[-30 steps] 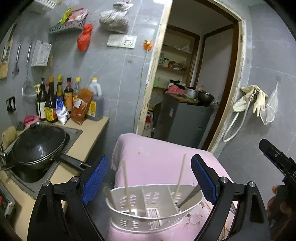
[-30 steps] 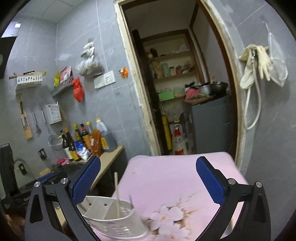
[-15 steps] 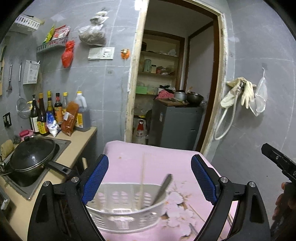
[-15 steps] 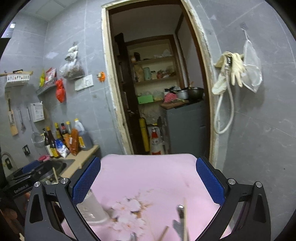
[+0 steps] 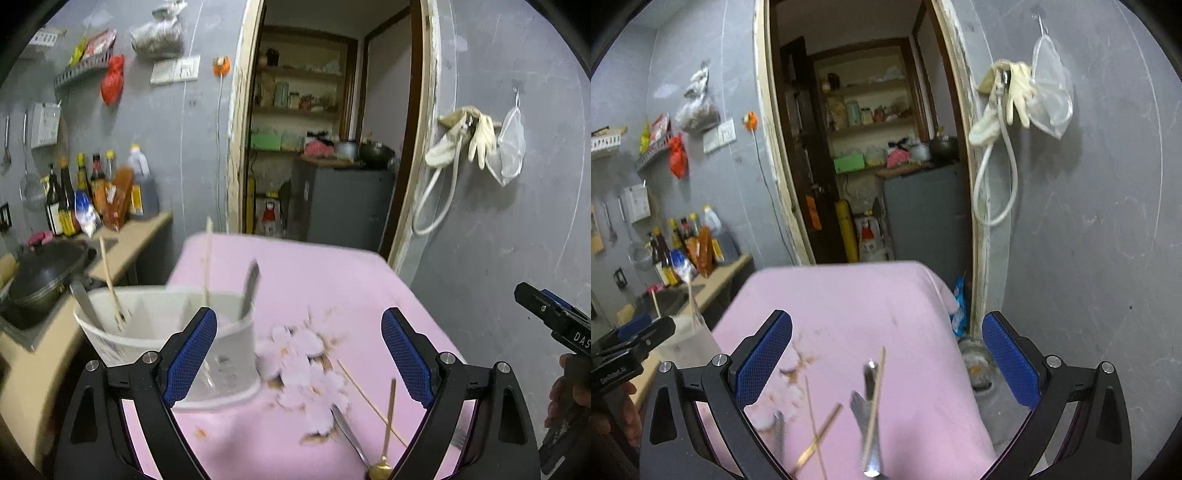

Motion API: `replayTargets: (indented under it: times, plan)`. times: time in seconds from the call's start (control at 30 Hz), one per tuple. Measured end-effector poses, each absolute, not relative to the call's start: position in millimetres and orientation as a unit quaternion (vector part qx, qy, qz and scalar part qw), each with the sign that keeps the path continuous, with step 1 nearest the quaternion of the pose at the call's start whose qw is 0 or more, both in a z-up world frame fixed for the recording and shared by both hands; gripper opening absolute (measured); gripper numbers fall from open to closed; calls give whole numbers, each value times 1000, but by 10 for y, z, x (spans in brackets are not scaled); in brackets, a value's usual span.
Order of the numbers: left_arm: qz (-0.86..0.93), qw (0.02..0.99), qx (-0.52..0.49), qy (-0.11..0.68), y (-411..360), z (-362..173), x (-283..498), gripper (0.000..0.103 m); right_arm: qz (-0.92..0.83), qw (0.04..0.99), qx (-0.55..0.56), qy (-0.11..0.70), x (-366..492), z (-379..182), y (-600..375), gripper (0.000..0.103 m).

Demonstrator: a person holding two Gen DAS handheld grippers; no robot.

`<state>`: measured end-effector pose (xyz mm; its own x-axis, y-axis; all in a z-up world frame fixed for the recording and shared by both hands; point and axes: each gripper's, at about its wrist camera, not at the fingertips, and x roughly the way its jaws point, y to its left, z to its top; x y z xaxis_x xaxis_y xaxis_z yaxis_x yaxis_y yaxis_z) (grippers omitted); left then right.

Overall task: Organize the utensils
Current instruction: 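Move both tools back toward the remaining utensils on the tablecloth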

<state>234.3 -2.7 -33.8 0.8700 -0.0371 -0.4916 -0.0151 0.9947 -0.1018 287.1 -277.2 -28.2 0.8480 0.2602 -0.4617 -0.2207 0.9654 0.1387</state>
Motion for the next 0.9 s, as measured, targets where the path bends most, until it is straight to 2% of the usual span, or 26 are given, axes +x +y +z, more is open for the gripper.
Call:
replayTargets:
  times: [0.3, 0.47, 0.53, 0.6, 0.7, 0.77, 0.9]
  plan:
    - [-6, 945, -55, 323, -345, -932, 2351, 87, 154, 935, 33, 319, 2997, -815, -2913, 103]
    - [-21, 931, -64, 358, -406, -1179, 2417, 86, 181, 913, 36, 364, 3133, -1083, -2893, 84]
    - [-29, 926, -61, 372, -437, -1258, 2452, 74, 194, 905, 34, 377, 3172, -1150, -2869, 74]
    - [-37, 917, -57, 393, -461, -1340, 2508, 54, 208, 897, 30, 389, 3213, -1204, -2833, 70]
    - [-50, 901, -63, 426, -469, -1439, 2599, 35, 221, 887, 22, 406, 3257, -1273, -2774, 63]
    - [-54, 893, -67, 442, -472, -1489, 2641, 28, 227, 881, 19, 414, 3284, -1310, -2746, 57]
    - [-59, 871, -86, 481, -433, -1608, 2716, 25, 238, 871, 15, 430, 3338, -1382, -2678, 48]
